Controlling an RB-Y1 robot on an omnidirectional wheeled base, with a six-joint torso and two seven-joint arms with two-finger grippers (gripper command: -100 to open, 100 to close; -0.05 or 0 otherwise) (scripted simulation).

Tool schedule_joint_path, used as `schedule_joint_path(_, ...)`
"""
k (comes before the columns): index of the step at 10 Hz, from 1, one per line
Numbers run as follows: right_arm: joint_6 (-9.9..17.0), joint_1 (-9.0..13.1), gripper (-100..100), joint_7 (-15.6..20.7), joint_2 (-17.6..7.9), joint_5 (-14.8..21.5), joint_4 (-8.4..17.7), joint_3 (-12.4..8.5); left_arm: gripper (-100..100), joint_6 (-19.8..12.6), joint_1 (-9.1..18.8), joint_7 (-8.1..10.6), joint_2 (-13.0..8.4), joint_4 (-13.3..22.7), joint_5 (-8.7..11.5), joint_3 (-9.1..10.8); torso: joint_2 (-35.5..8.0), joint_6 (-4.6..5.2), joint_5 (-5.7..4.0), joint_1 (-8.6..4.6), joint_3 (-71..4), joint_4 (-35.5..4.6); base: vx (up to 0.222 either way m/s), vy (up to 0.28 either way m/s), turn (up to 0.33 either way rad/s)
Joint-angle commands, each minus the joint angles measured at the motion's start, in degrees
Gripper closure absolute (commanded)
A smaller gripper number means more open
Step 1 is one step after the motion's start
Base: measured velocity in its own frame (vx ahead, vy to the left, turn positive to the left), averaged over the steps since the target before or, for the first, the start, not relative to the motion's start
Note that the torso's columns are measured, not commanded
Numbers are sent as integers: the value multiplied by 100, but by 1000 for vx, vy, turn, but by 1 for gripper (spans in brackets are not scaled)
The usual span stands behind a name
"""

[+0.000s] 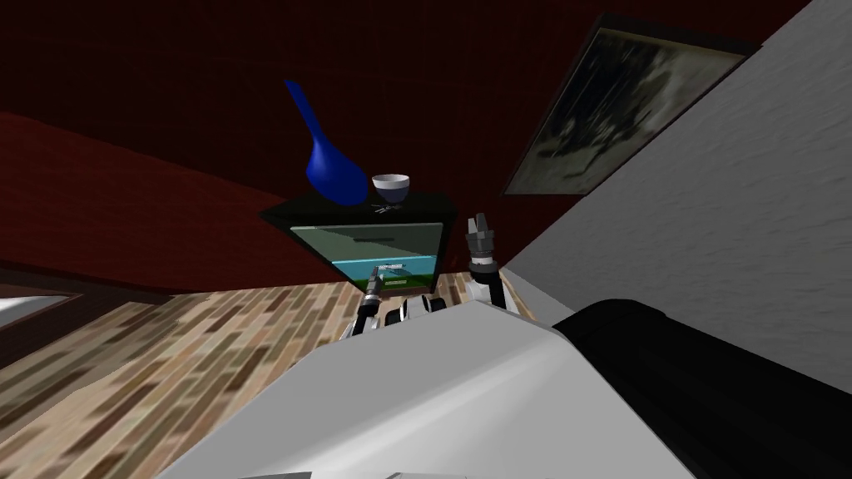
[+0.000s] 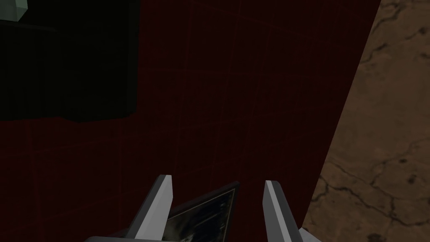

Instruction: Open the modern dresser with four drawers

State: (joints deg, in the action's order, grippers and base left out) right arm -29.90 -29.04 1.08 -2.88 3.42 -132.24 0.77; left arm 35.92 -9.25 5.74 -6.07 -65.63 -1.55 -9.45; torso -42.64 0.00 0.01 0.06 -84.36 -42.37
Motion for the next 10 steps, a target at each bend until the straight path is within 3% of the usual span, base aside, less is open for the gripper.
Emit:
schedule_joint_path(1, 0, 0, 0, 0, 0, 0, 0, 0, -100, -66, 59, -1, 5, -22, 5, 16, 7, 2, 0, -1, -1, -1, 54, -1, -4)
schedule_joint_path(2, 0, 1, 0, 0, 0, 0, 0, 0, 100, -87, 68, -2, 6, -26, 5, 18, 10, 0, 0, -3, -6, 3, 9, 0, 1)
schedule_joint_path(10, 1, 3, 0, 0, 0, 0, 1, 0, 100, -236, -152, 76, -92, -322, -29, -109, 31, -3, -12, -17, -23, -4, -160, 20, 20)
